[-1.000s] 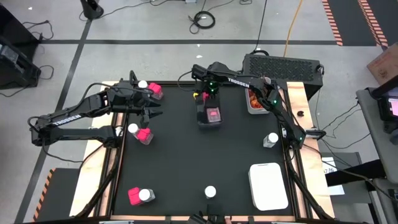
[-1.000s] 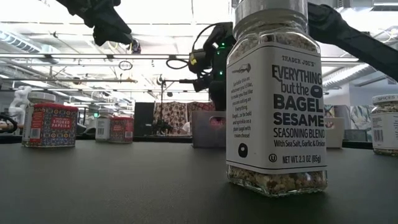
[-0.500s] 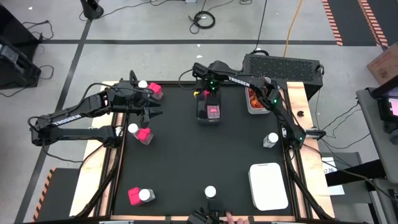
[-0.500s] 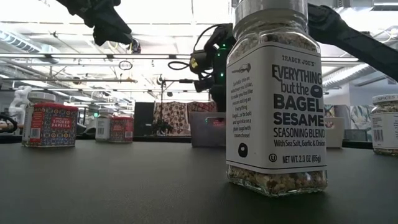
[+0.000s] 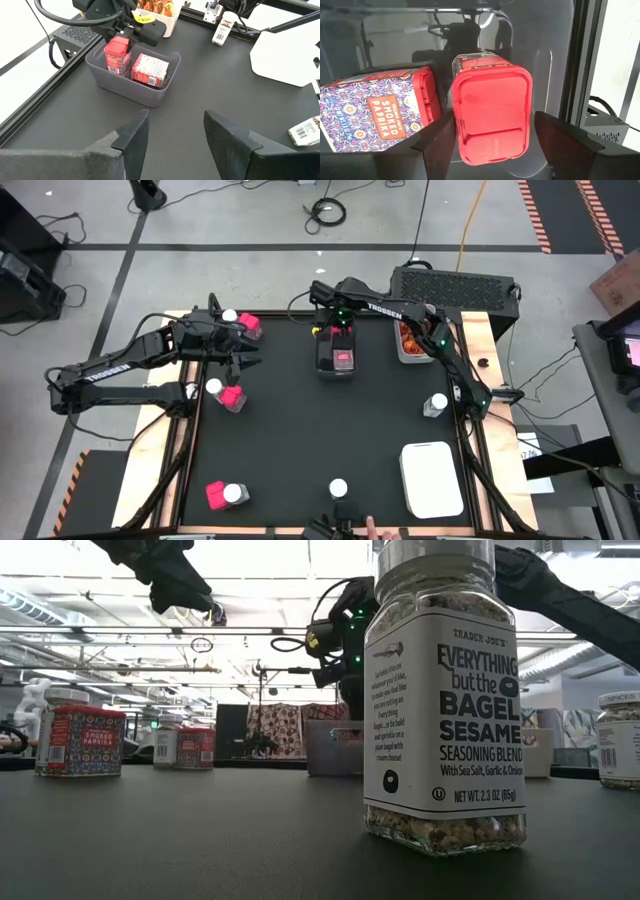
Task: Sort spices by type
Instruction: Put the red seasoning can into the black transparent bin, then adjust the red seasoning can in the black transparent bin
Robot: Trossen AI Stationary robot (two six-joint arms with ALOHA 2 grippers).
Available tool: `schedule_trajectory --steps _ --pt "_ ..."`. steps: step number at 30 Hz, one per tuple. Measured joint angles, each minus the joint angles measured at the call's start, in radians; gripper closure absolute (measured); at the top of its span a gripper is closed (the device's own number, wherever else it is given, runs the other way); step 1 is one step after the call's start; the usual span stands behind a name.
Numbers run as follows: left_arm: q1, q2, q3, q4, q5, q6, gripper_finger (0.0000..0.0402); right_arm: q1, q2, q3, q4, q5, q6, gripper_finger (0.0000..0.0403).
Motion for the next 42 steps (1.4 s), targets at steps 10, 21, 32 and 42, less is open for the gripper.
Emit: schedule_trajectory --steps 10,21,32,42 --pt "0.0 0.0 0.0 0.001 -0.002 0.019 0.0207 0.011 -0.006 0.108 -0.065 0.009 0.026 0.0143" --pt "0.0 0.0 0.0 0.031 -0.003 0.019 0.0207 0.038 -0.098 0.126 -0.153 -0.126 0.345 0.0143" --pt "0.0 0.021 0.001 0.06 -0.002 0.02 0.0207 0.116 -0.1 0.125 -0.247 -0.166 0.635 0.0143" --pt "0.0 0.021 0.0 0.052 0.009 0.025 0.0207 0.176 -0.058 0.123 -0.199 -0.033 0.966 0.0149"
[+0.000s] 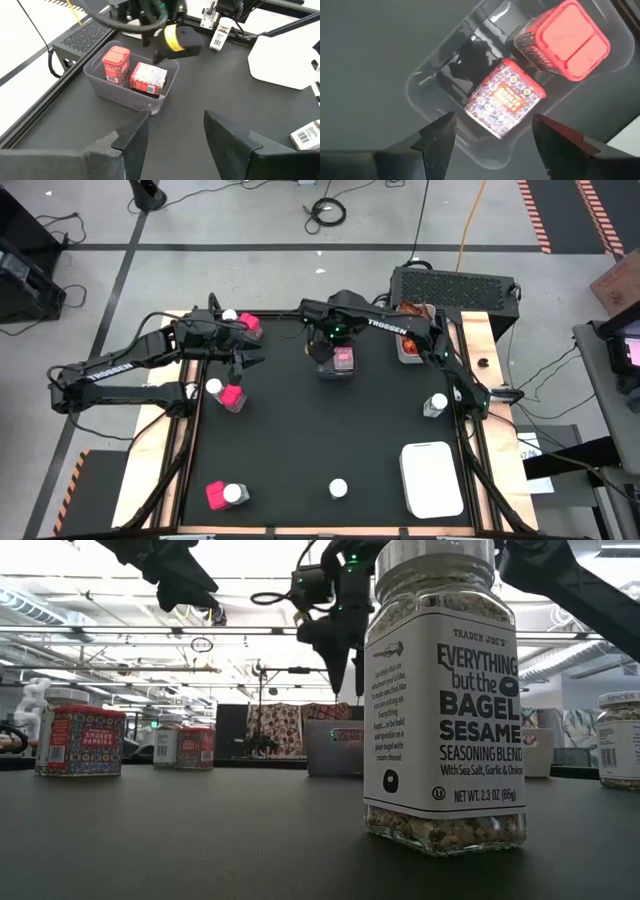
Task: Sort spices by type
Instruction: Adjust the red seasoning can in the black transparent bin
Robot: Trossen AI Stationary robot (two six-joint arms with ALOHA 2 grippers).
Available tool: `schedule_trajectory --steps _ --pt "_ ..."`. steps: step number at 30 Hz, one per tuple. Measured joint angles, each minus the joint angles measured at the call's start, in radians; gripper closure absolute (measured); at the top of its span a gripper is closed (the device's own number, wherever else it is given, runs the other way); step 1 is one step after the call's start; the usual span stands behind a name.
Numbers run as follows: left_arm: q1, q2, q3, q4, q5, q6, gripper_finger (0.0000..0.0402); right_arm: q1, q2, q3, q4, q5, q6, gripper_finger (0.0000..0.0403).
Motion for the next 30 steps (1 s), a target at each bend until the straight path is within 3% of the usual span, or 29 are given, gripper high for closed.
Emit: schedule_trajectory --steps 8,12,20,27,30 --pt "0.0 0.0 0.0 -0.001 0.025 0.003 0.0207 -0.002 0.046 0.0 -0.028 -0.016 0.113 0.0147" --pt "0.0 0.0 0.0 -0.001 0.045 0.031 0.0207 -0.002 0.049 0.0 -0.028 -0.026 0.129 0.0127" --pt "0.0 0.001 0.0 -0.001 0.045 0.054 0.0207 -0.01 0.049 0.0 -0.002 -0.021 0.027 0.0081" --pt "0.0 0.001 0.0 0.0 0.045 0.071 0.0207 -0.004 0.049 0.0 0.116 -0.028 -0.016 0.0078" --pt "0.0 0.001 0.0 0.0 0.045 0.072 0.0207 -0.002 0.049 0.0 0.113 -0.081 0.06 0.0078"
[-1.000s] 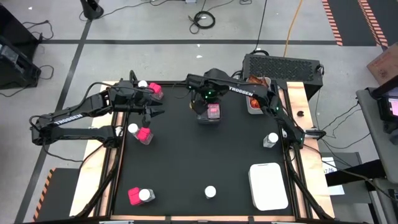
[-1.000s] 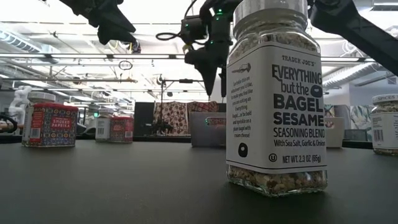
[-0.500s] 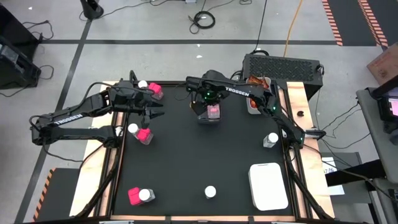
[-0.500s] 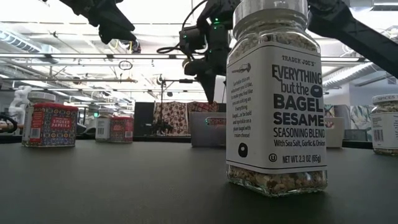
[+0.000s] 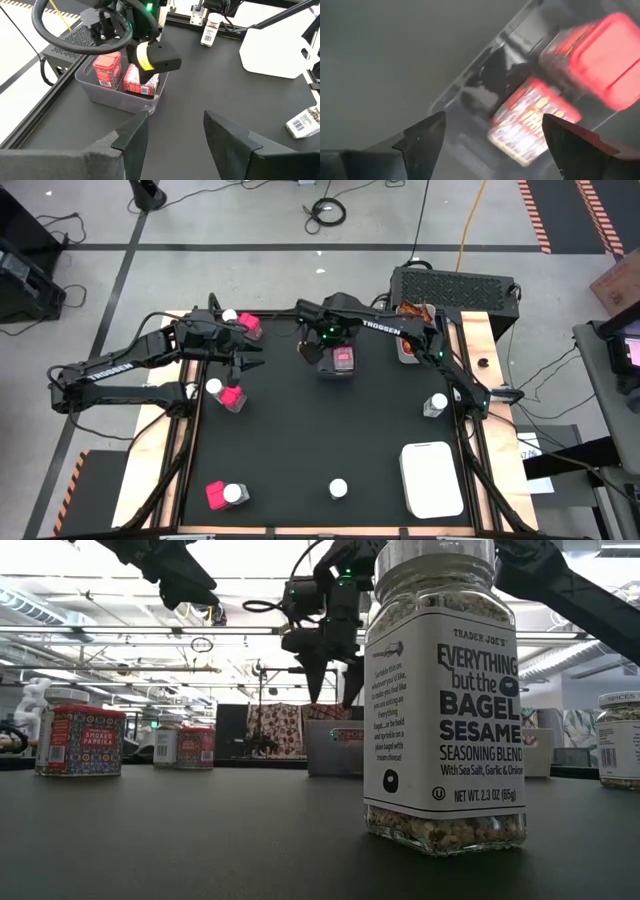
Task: Sort spices by type
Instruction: Adjust the red seasoning can in the black transparent bin
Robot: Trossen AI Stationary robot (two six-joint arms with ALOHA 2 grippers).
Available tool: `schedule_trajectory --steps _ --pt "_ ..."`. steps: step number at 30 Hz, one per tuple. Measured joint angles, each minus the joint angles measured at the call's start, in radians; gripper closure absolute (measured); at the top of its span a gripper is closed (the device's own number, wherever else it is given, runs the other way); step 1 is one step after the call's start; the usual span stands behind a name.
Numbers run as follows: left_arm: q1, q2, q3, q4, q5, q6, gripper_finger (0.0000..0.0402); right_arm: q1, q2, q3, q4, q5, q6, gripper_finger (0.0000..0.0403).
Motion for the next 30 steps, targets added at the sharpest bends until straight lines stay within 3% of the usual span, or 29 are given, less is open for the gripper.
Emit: schedule_trajectory --steps 6,30 --pt "0.0 0.0 0.0 0.0 0.0 0.003 0.0207 -0.005 0.0 0.001 -0.059 0.017 0.224 0.0078" --pt "0.0 0.0 0.0 -0.005 0.0 0.025 0.0207 -0.064 0.03 -0.175 -0.059 0.007 0.234 0.0078"
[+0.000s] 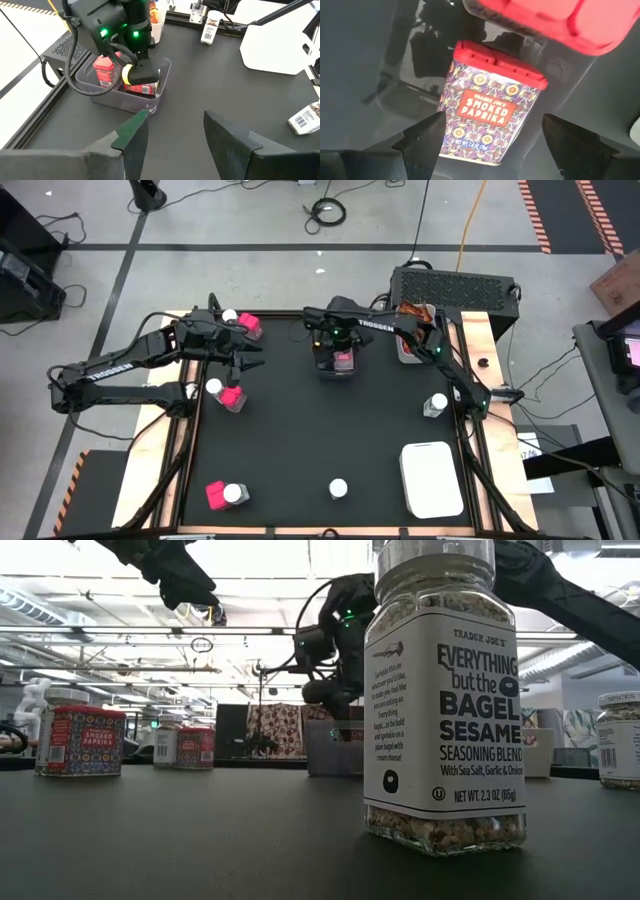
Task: Sort spices by type
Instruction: Adjust the red seasoning can in the black transparent bin
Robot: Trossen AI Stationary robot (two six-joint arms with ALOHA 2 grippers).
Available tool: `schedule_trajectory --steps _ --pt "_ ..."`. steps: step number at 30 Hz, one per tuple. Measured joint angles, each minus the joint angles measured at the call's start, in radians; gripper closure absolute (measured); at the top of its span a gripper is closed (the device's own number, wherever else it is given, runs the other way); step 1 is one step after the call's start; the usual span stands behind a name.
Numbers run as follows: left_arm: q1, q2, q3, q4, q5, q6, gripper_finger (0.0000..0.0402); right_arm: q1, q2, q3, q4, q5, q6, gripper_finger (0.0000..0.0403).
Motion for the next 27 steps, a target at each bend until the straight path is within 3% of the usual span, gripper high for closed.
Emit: schedule_trajectory --steps 27 --pt "0.0 0.0 0.0 -0.004 0.0 -0.006 0.0207 -0.003 -0.008 -0.015 0.051 0.059 0.115 0.0078"
